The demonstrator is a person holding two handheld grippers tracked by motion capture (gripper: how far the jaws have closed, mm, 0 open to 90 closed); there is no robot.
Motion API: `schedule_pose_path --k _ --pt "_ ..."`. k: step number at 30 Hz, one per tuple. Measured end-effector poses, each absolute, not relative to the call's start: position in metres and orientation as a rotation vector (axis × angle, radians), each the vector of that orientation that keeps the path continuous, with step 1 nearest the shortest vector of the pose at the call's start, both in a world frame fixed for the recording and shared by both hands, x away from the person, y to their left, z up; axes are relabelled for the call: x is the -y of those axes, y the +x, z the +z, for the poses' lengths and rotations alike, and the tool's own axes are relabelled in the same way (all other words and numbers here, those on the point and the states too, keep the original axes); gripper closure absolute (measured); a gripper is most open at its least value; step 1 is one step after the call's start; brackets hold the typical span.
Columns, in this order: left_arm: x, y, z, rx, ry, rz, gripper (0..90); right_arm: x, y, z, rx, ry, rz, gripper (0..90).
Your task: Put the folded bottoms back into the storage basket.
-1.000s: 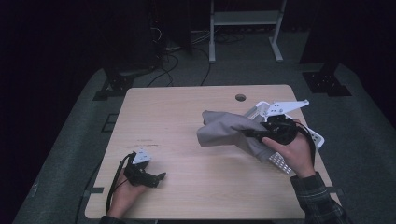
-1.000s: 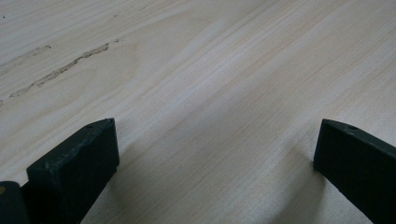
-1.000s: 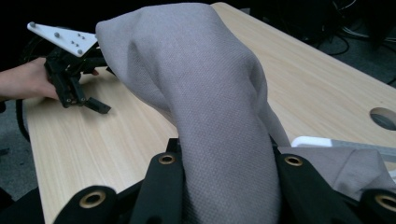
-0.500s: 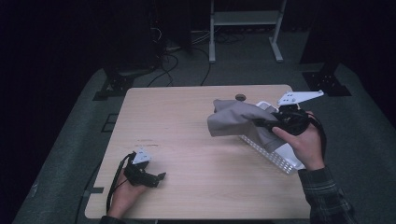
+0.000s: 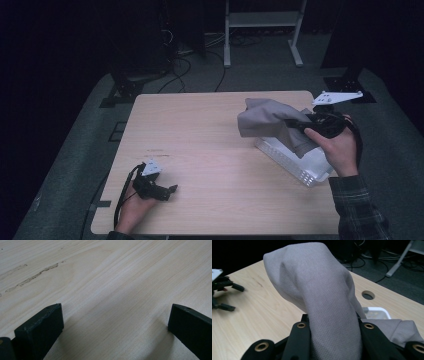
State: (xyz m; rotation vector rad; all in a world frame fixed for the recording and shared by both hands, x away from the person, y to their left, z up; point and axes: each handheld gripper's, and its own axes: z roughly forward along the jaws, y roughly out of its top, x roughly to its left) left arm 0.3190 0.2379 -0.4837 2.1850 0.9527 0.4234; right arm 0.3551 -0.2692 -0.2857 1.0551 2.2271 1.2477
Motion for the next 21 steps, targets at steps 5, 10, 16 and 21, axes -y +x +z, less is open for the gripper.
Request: schedule_pose_path --k 5,10,16,21 --pt "-0.238 0.319 -0.484 -0.953 2.186 0.423 0.0 0.28 0.359 -0.287 -2.2 1.092 1.231 72.2" --pt "-0.238 0.319 -0.484 -0.952 2.188 0.423 0.0 0.289 0.363 -0.289 -2.175 1.124 1.192 72.2" --pt "-0.238 0.319 -0.484 -0.953 2.189 0.421 0.0 0.301 0.368 -0.296 -2.143 1.173 1.142 72.2" --pt "-0.238 0.319 -0.484 -0.953 2.188 0.421 0.0 0.31 0.373 -0.303 -2.12 1.218 1.114 72.2"
